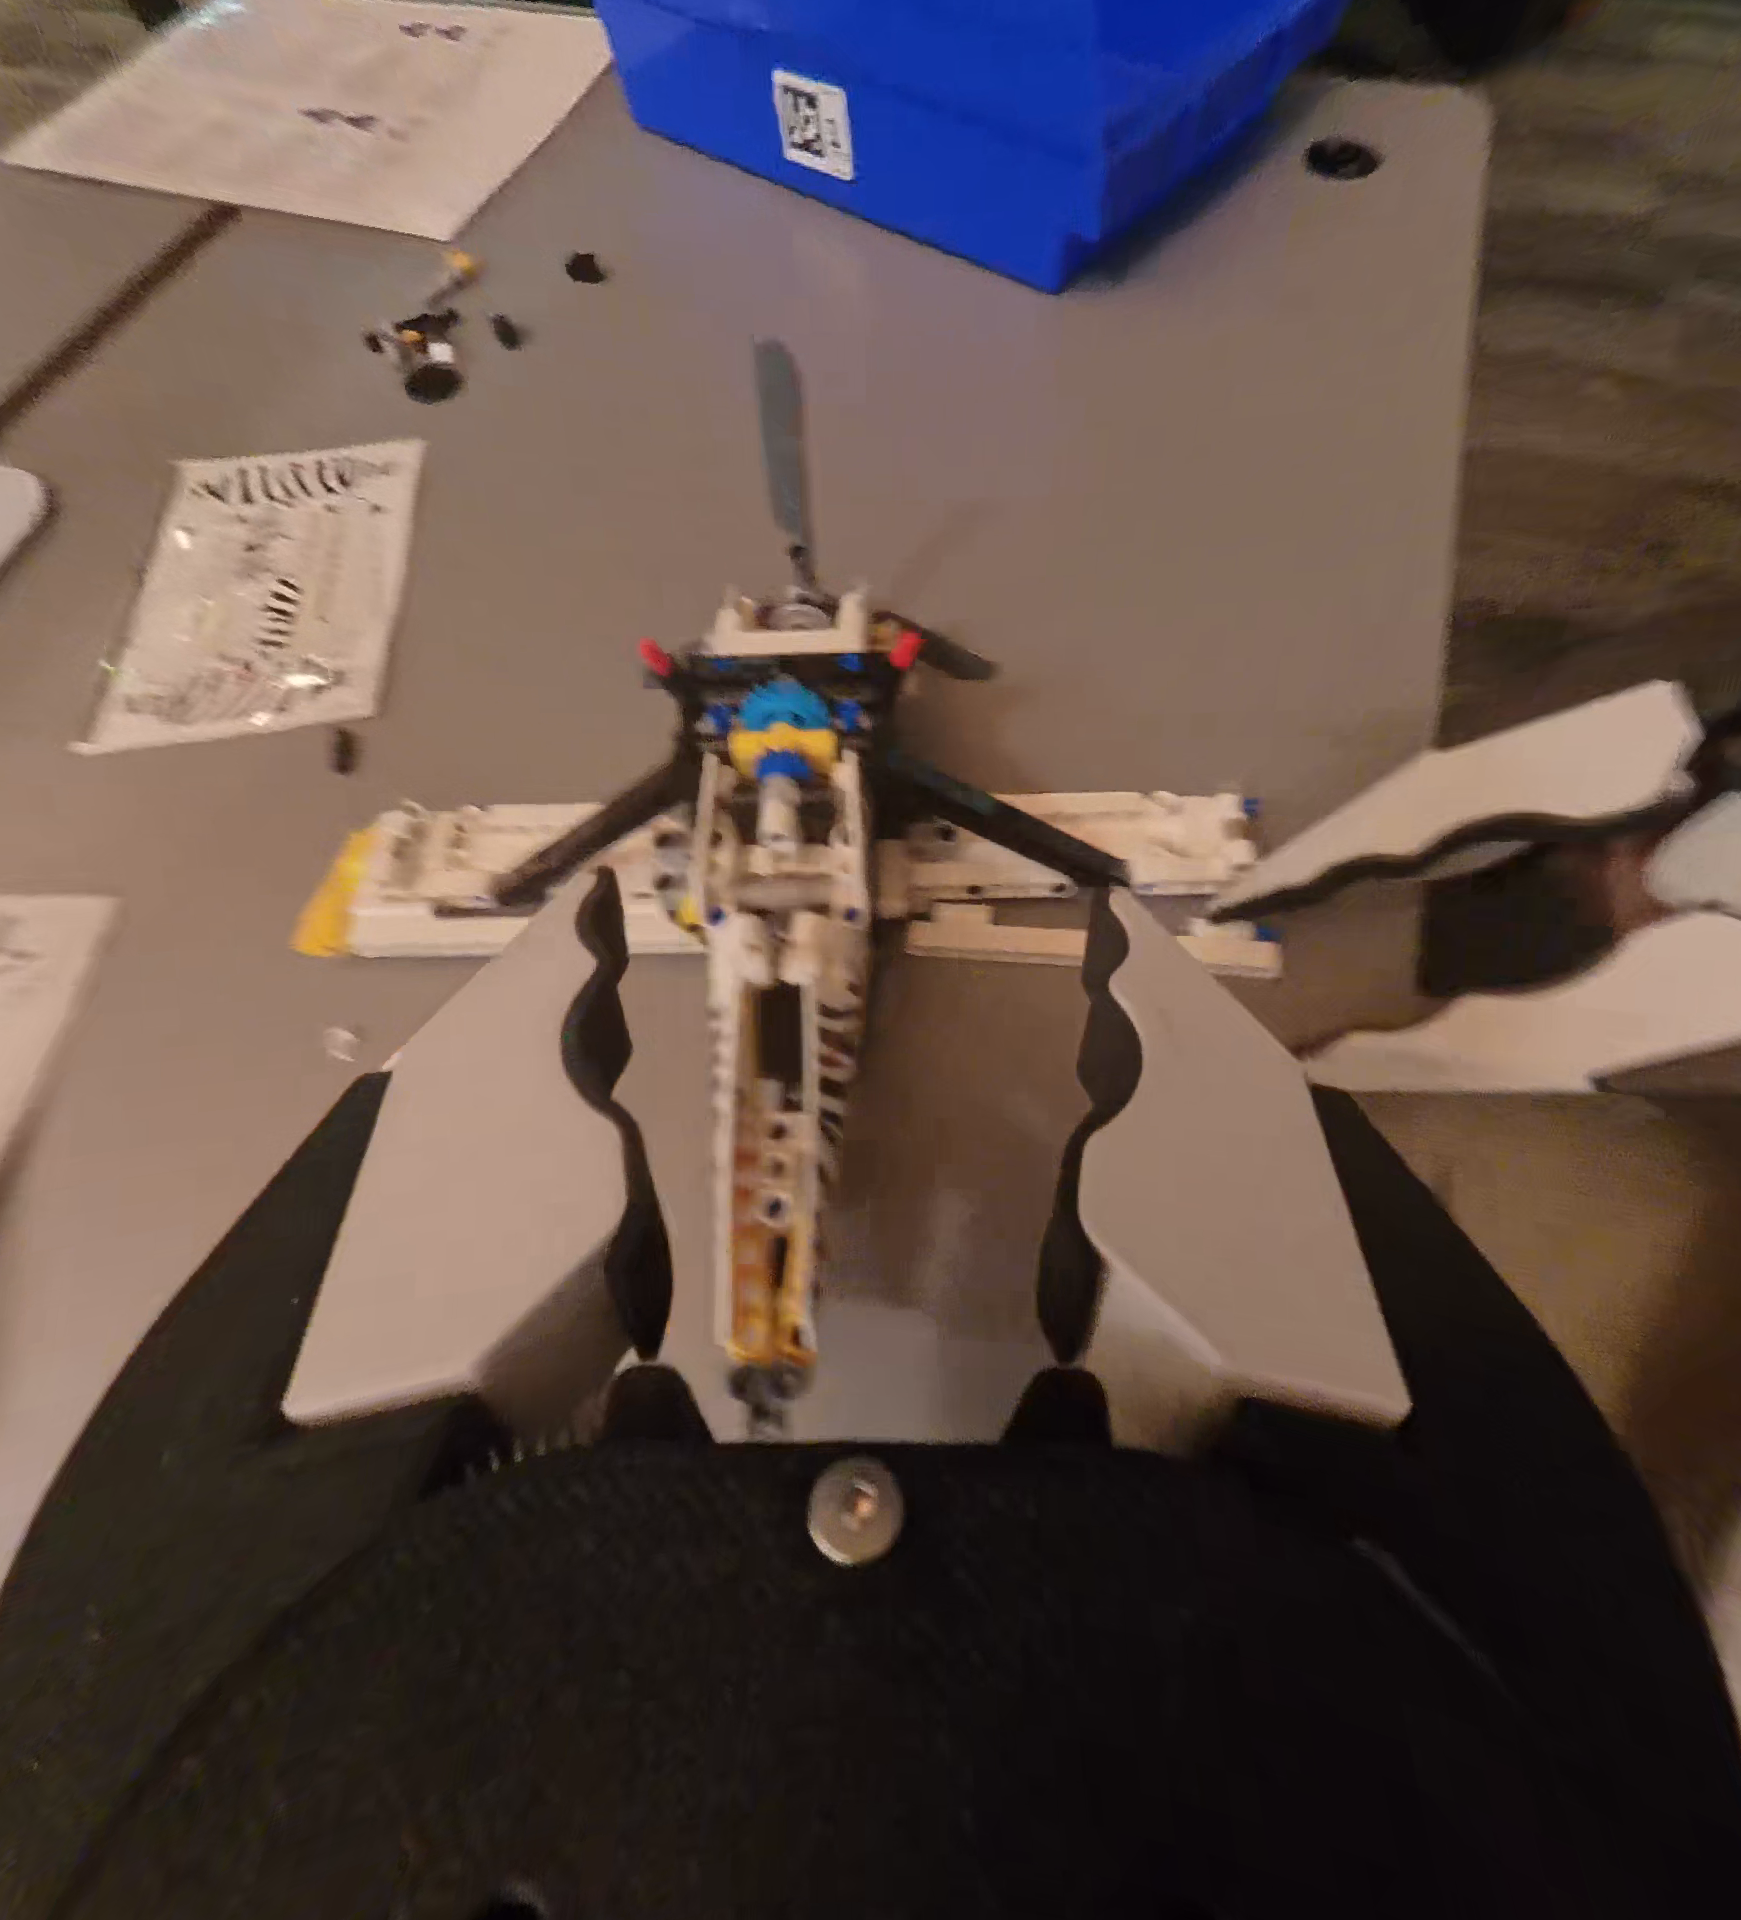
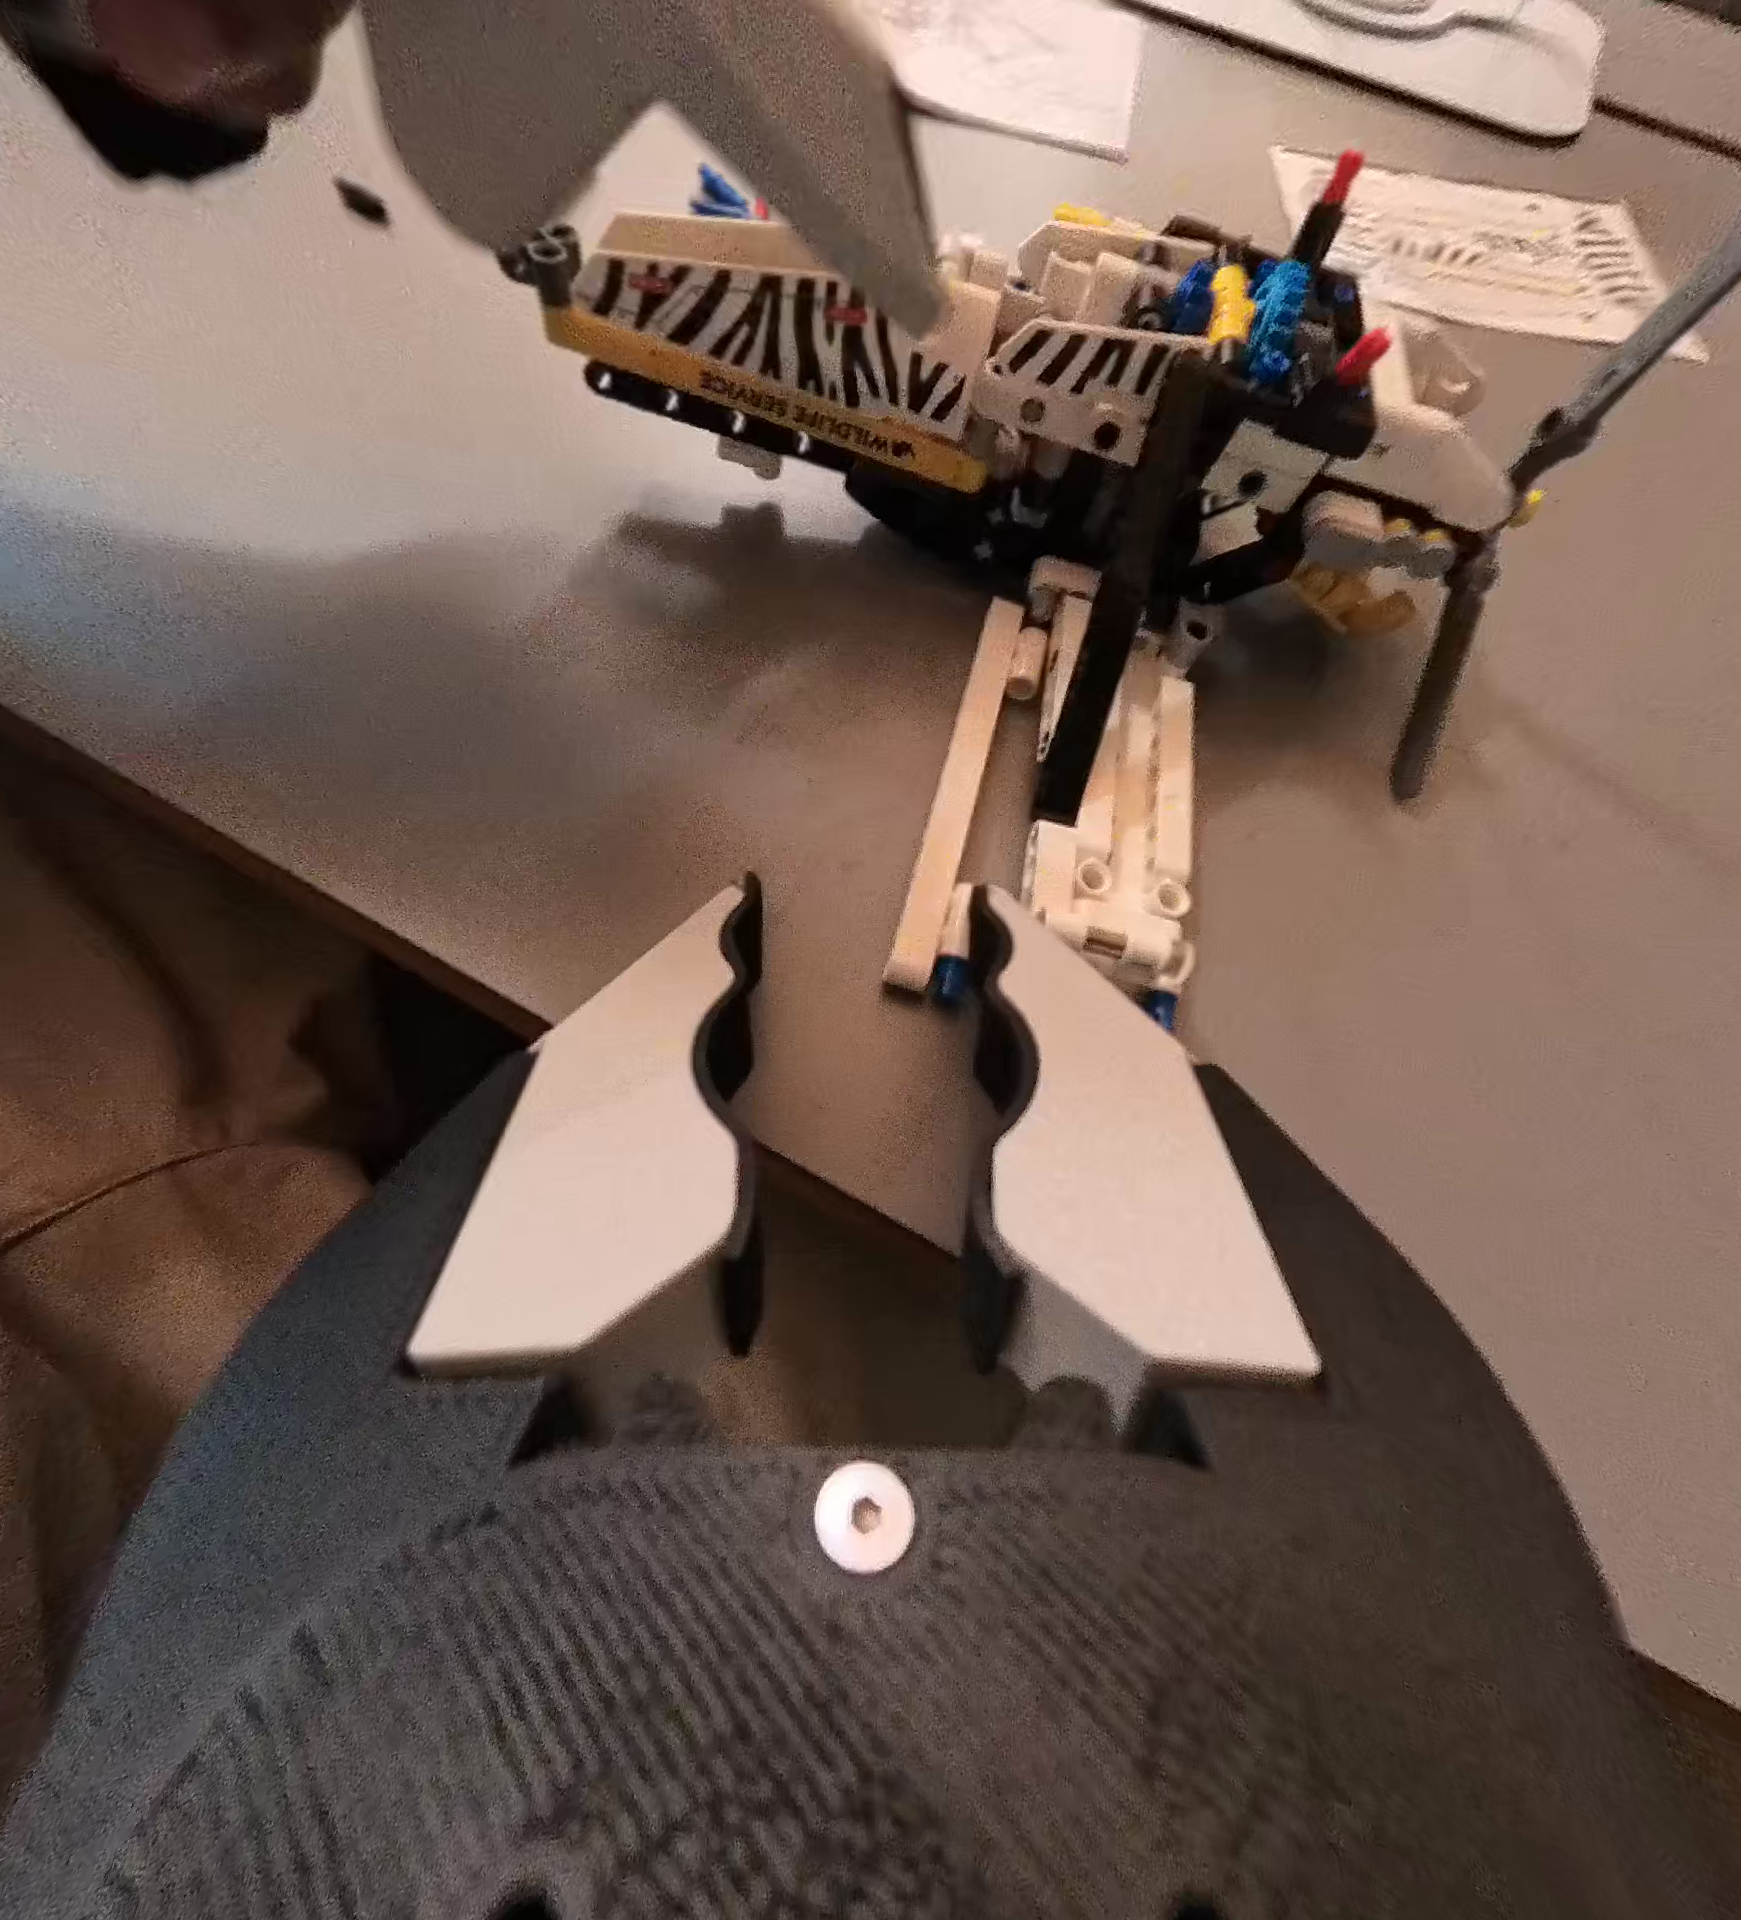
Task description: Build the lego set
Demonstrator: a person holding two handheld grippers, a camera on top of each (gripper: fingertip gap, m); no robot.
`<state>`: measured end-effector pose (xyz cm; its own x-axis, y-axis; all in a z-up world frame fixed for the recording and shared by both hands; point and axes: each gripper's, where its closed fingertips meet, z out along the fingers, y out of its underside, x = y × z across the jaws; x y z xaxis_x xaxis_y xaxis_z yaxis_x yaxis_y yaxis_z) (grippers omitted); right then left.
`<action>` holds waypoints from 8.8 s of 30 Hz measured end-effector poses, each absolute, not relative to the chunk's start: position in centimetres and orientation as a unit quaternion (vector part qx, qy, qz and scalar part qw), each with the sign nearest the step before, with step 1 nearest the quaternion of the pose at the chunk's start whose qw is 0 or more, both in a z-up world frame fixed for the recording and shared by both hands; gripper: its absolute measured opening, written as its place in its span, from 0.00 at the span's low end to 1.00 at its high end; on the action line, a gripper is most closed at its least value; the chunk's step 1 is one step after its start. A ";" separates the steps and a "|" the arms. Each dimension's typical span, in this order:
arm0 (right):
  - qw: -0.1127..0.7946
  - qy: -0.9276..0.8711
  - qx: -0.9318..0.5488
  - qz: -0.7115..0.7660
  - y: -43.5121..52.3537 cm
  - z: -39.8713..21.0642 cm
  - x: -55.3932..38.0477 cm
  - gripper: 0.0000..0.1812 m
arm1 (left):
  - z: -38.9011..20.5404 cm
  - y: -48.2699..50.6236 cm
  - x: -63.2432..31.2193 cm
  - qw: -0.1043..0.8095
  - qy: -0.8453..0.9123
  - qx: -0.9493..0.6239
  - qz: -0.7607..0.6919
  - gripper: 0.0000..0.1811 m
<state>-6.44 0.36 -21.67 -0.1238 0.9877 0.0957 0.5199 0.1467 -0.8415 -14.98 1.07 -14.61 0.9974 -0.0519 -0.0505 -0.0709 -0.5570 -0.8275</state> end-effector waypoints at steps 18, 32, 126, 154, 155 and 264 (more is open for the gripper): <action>0.364 -0.641 -0.589 0.332 2.0 -22.0 -4.1 0.19 | -22.0 1.9 -16.6 0.242 0.056 -0.968 0.022 0.36; 0.333 -0.615 -0.620 0.355 2.4 -22.1 -4.2 0.14 | -21.5 1.4 -16.3 0.243 0.007 -0.970 0.024 0.54; 0.375 -0.651 -0.577 0.320 2.0 -21.6 -5.6 0.08 | -19.7 1.8 -16.1 0.322 -0.036 -0.945 0.036 0.28; 0.403 -0.659 -0.563 0.294 2.4 -21.5 -6.2 0.08 | -19.9 1.6 -15.9 0.317 -0.016 -0.948 0.036 0.26; 0.405 -0.660 -0.558 0.298 2.2 -21.5 -6.1 0.09 | -19.9 1.6 -15.9 0.317 -0.015 -0.948 0.036 0.26; 0.449 -0.534 -0.551 0.457 7.4 -17.8 -5.1 0.32 | -12.5 -7.0 -17.0 0.592 -0.088 -0.794 -0.100 0.38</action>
<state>-5.15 7.44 -17.76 0.0121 0.9996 -0.0250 0.1773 -0.0267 -0.9838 -16.95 -7.01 -12.55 0.9643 0.0212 0.2640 0.2591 -0.2825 -0.9236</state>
